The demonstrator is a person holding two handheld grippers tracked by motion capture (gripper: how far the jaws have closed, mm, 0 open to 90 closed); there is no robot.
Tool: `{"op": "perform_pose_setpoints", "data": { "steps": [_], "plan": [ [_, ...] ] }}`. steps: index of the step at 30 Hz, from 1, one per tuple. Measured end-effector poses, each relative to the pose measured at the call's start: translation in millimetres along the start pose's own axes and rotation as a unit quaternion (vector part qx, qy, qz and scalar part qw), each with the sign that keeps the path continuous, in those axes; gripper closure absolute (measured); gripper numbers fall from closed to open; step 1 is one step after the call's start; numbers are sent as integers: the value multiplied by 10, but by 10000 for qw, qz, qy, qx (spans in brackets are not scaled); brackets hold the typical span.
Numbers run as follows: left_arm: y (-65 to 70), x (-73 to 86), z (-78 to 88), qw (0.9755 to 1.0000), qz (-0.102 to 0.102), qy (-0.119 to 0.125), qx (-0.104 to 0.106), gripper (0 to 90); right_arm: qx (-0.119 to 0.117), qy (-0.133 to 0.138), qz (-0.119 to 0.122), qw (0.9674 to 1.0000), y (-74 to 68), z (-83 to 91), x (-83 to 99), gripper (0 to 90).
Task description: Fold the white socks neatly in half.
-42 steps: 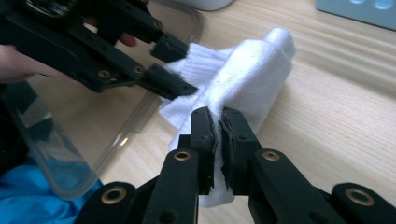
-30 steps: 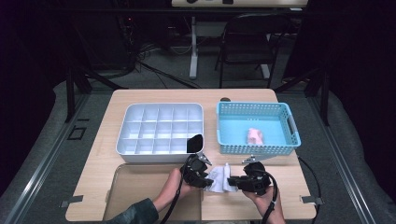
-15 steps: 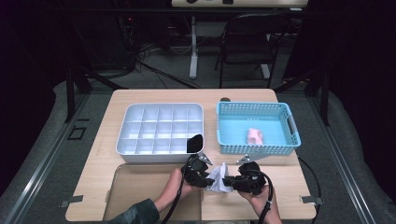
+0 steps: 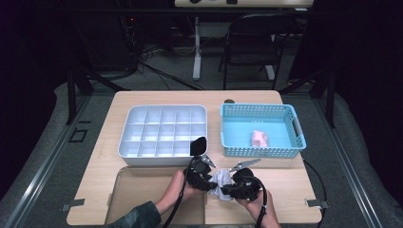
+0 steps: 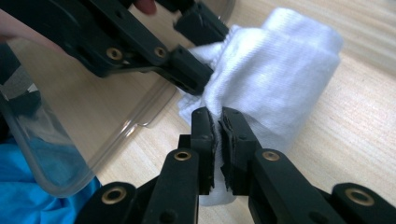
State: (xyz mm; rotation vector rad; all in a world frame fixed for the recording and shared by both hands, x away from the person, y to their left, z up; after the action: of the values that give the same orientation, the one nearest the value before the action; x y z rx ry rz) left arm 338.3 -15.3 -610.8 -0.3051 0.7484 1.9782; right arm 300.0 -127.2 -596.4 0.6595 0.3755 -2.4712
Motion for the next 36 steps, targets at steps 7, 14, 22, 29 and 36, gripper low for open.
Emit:
{"op": "perform_pose_setpoints", "data": {
  "steps": [7, 14, 22, 29, 36],
  "plan": [
    [-15, 26, 33, 9999, 17, -141, 21, 645, -5, 2, -25, 10000, 14, -5, 17, 843],
    [-28, 32, -27, 9999, 103, -13, 43, 710, 110, 500, -116, 9986, 17, 160, -101, 844],
    [-34, 35, -46, 9998, 142, 56, 135, 714, 20, 322, 96, 9994, -93, 20, -99, 845],
    [-53, 50, -22, 9995, 206, -29, 243, 684, -16, 216, 69, 9997, -96, -63, -52, 844],
    [-56, 15, 129, 9996, 241, 43, 107, 550, -11, 223, -31, 9997, -102, -101, -33, 841]
  ]
}}
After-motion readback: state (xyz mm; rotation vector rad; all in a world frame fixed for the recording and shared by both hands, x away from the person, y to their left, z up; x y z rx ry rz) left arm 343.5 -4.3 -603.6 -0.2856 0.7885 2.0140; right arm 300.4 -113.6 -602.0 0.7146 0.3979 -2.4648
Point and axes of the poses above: each handheld gripper's, and its own axes: z roughly backward along the jaws, x roughly out of its underside, y roughly to its right, the point moved 7 cm from there along -z, roughly forward along the jaws, and after that the axes turned 12 degrees about x, right-handed, at the moved point
